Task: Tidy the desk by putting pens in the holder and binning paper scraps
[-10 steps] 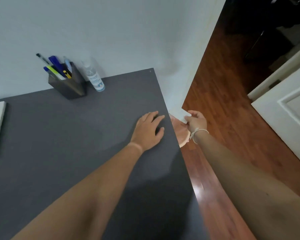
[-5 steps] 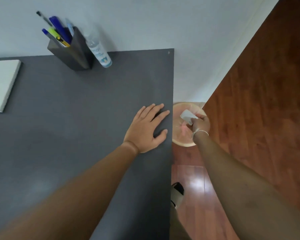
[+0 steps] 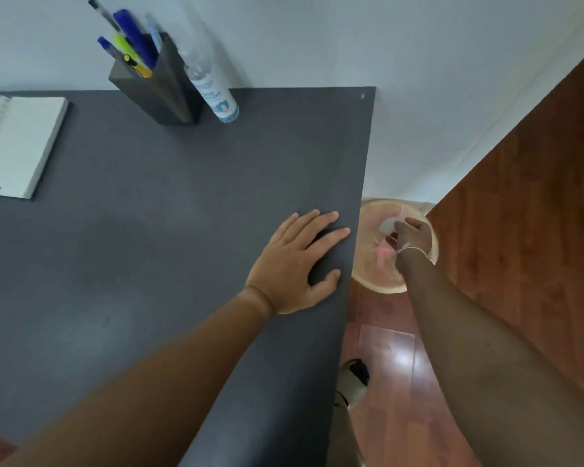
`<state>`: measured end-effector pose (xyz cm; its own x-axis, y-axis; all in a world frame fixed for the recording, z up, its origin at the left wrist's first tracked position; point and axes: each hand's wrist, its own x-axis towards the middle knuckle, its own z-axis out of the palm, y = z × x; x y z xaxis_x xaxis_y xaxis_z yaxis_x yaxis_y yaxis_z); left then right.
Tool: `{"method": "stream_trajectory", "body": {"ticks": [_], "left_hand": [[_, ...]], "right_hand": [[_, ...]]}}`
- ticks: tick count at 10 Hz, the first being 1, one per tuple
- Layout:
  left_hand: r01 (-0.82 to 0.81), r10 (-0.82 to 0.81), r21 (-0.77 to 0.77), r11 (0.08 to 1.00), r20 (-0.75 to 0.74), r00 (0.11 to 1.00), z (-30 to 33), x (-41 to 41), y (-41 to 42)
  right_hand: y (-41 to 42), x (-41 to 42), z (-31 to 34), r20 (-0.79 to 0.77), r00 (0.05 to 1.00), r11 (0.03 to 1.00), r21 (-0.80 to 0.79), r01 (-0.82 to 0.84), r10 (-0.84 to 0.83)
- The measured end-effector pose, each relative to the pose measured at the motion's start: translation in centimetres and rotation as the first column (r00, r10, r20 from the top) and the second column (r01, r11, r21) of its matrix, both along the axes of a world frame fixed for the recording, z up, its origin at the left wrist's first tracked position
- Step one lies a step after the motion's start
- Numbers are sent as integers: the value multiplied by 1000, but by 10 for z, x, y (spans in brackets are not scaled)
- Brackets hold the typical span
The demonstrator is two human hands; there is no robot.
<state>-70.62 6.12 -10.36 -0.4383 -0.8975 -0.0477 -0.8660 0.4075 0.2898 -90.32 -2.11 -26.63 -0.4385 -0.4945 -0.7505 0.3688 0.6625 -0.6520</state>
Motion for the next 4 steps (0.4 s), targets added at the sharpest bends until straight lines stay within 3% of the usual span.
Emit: {"method": "stream_trajectory", "body": {"ticks": [4], "left_hand": [[2, -2, 20, 1000, 2, 1000, 5, -1, -1]], "right_hand": [[-1, 3, 14, 42, 998, 997, -56, 45, -43]]}}
